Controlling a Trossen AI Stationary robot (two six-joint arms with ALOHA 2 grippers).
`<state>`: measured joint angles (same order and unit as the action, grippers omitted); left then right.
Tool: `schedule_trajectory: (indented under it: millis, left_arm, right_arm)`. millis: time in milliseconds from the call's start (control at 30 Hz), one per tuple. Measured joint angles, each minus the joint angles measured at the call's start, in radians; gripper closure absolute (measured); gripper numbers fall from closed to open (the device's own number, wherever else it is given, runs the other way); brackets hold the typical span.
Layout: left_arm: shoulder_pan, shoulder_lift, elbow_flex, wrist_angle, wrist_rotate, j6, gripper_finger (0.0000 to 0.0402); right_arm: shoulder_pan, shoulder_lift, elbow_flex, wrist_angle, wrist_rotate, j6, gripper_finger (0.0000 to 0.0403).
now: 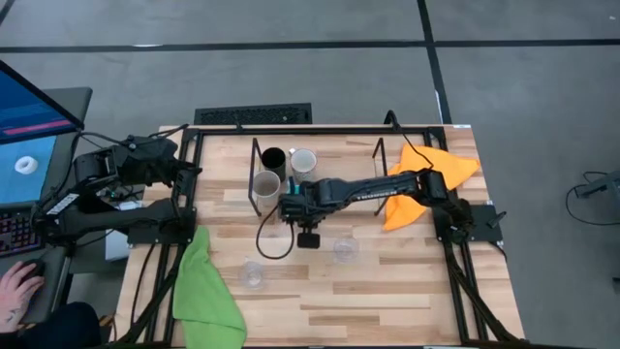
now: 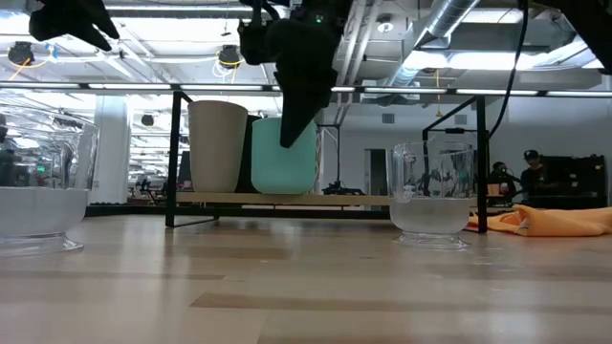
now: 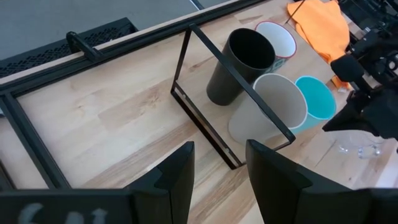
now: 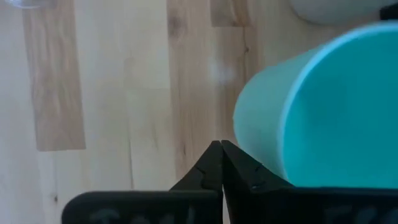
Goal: Stack small to large cups/mugs on shelf
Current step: Put the blue mug on the shelf
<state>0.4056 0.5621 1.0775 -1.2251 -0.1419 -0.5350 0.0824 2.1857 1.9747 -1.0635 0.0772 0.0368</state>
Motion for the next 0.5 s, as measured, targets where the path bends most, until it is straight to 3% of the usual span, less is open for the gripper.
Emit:
schedule_trajectory:
  millis: [500]
  left_arm:
    - [0.000, 0.000, 0.000, 0.000, 0.000, -0.001, 0.0266]
  right_arm:
    - [-0.021, -0.020, 0.039, -0.081, 0.023, -0.005, 0.0383]
